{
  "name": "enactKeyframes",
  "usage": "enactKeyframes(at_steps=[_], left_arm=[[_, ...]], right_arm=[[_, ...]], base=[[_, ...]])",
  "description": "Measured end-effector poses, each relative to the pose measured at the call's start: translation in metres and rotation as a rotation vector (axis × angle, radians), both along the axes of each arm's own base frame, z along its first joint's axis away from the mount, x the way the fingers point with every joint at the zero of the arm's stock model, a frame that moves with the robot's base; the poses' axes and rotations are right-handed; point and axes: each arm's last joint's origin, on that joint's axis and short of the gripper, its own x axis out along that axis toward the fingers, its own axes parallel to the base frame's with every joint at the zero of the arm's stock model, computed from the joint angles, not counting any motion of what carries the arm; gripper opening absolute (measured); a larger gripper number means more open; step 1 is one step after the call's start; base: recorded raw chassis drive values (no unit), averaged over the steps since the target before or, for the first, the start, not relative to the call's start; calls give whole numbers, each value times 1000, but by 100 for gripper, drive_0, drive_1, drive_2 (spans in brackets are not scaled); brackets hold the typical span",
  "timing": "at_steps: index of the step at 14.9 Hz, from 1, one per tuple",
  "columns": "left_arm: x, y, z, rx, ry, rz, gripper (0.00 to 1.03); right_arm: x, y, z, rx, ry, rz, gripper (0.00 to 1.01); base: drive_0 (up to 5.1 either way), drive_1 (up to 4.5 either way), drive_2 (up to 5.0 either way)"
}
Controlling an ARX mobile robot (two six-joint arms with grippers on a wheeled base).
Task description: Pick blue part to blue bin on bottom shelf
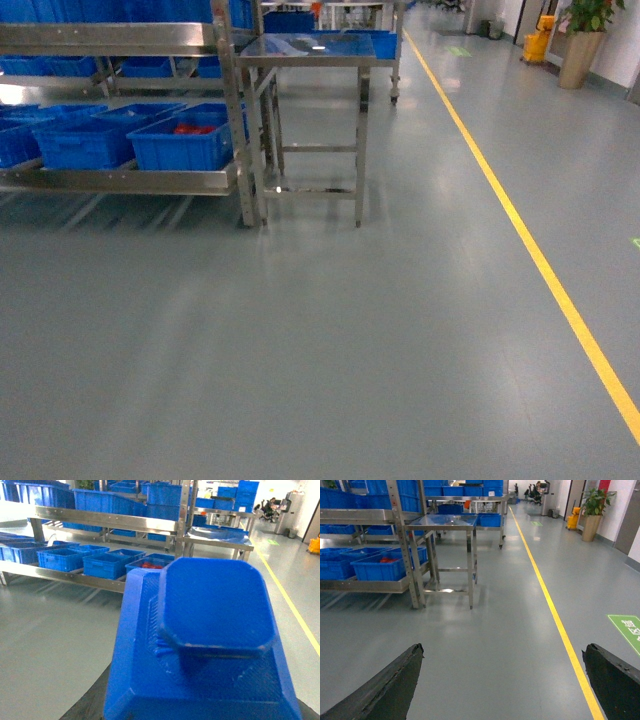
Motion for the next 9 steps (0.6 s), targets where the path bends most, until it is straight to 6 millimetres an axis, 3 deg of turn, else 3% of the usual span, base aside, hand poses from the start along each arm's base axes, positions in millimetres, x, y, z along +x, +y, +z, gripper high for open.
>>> enactKeyframes(at_steps=[9], left_arm=[[0,0,0,2,4,-1,44]], right_arm=[[0,0,0,0,4,0,98]], base=[[5,414,-404]])
